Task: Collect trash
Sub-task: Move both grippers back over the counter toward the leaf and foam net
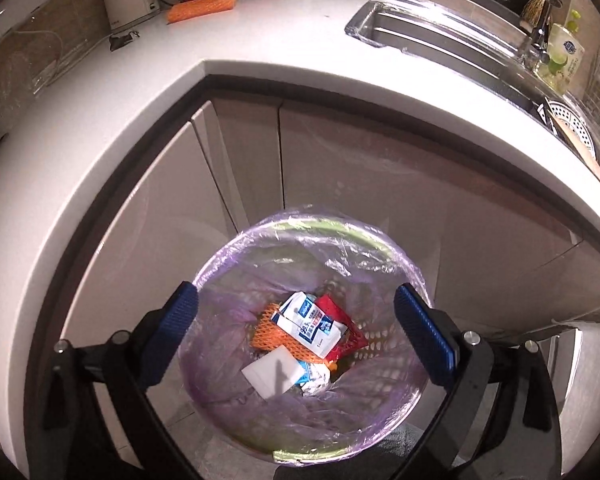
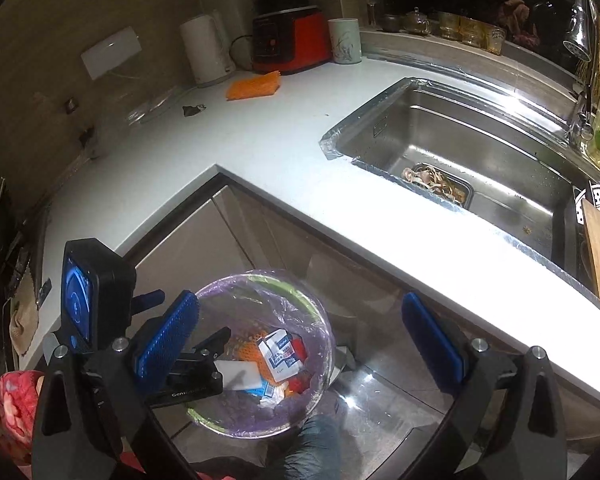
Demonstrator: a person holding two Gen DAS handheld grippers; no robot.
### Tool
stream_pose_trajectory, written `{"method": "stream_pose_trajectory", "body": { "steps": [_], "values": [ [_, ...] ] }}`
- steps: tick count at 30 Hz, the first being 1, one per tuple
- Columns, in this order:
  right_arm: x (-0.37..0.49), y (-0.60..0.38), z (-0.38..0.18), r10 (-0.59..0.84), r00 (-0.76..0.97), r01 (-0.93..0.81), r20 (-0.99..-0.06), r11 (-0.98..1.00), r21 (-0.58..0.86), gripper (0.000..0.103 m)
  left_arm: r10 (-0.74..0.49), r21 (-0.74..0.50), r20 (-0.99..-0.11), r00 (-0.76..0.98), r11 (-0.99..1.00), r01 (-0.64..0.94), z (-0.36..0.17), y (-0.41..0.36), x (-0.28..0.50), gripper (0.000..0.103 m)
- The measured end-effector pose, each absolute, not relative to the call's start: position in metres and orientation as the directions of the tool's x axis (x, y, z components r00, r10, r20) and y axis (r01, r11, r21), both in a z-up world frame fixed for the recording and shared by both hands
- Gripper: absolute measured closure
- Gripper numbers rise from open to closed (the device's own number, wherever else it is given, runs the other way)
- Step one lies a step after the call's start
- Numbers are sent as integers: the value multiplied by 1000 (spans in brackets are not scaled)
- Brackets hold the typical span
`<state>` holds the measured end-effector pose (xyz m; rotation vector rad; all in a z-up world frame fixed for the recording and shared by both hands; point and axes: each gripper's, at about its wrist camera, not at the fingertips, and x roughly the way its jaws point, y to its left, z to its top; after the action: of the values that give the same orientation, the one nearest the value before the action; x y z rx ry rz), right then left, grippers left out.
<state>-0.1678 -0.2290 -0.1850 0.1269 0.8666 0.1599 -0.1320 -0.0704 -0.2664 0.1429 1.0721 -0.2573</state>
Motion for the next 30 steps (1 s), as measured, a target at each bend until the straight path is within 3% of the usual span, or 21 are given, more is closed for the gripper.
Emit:
{"method": "stream_pose_trajectory", "body": {
  "steps": [6,19,30],
  "values": [
    [-132,-228,-173,220,645,-131,-732,975,177,2,-122,-2,-845,521,974,225,-223,-60,-90,8],
    [-19,-223,-172,307,611,-252,-729,949,189,2,45,70,-754,655,998,11,-162,13,67,8],
    [88,-208,-184,386,568,-361,-727,910,202,2,125,17,-767,629,984,-175,-181,96,212,8]
  ]
}}
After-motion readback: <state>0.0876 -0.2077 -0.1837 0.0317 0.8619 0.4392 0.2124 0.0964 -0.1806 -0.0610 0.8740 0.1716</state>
